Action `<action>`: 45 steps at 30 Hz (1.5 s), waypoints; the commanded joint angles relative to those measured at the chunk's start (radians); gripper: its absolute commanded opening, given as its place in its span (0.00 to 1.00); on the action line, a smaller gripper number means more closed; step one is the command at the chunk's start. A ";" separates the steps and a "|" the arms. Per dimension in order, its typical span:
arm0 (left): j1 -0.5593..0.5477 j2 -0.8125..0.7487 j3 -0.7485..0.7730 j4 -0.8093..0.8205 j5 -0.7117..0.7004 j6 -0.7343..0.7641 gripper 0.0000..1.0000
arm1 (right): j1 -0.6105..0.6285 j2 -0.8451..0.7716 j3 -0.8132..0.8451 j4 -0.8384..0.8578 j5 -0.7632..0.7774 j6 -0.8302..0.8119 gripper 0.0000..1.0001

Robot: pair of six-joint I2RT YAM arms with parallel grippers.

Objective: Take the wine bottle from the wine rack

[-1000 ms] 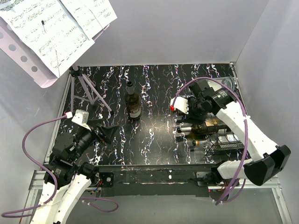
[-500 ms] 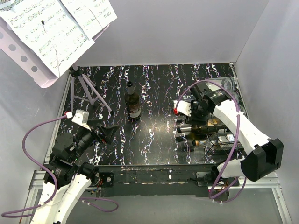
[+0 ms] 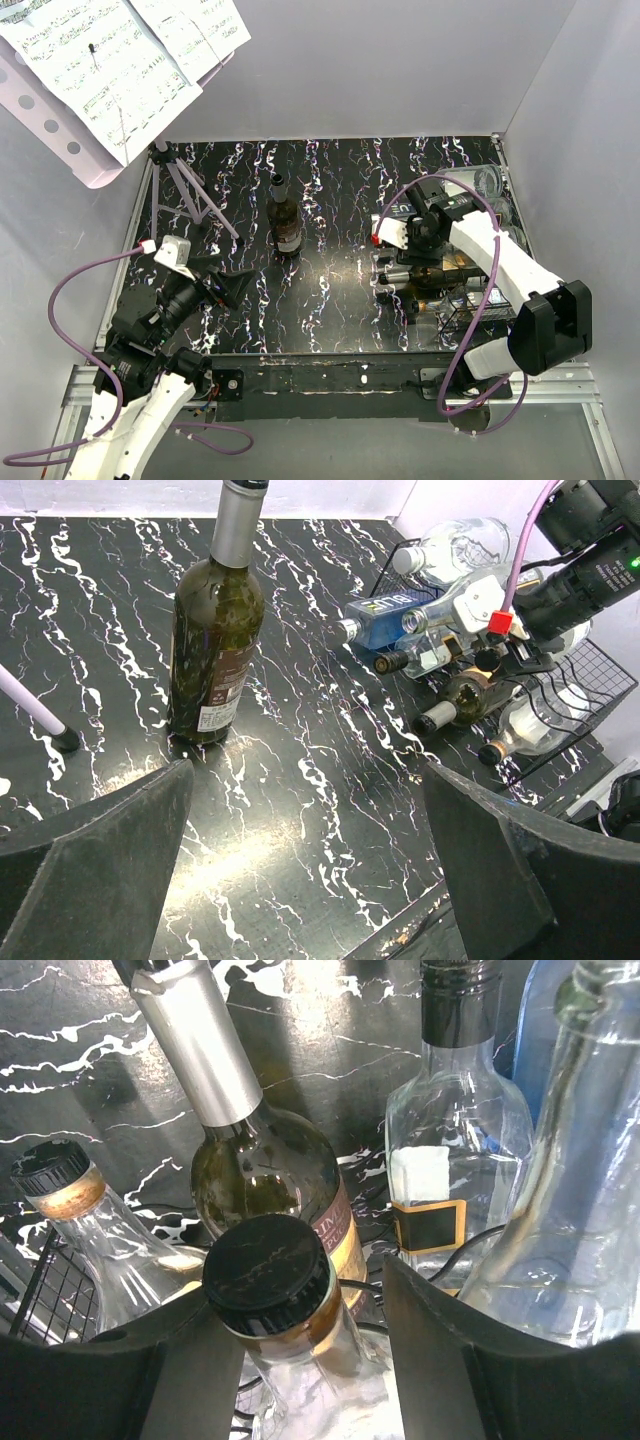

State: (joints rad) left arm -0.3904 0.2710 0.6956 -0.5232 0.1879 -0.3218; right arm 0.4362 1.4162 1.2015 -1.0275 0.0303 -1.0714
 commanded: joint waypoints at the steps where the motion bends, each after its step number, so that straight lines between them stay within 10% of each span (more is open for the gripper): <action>1: -0.004 -0.018 -0.005 0.011 0.010 0.009 0.98 | -0.013 -0.008 -0.017 0.032 0.017 -0.119 0.61; 11: -0.004 -0.030 -0.007 0.011 0.012 0.010 0.98 | -0.022 -0.031 -0.068 0.081 0.020 -0.137 0.56; 26: -0.004 -0.035 -0.005 0.011 0.013 0.010 0.98 | -0.024 -0.135 -0.036 -0.014 0.013 -0.095 0.02; 45: -0.004 -0.029 -0.005 0.009 0.016 0.007 0.98 | 0.001 -0.212 0.069 -0.178 -0.087 0.065 0.01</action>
State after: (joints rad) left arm -0.3908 0.2390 0.6949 -0.5228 0.1947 -0.3214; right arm 0.4339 1.2610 1.2167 -1.1099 -0.0338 -1.0515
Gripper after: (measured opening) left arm 0.981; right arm 0.450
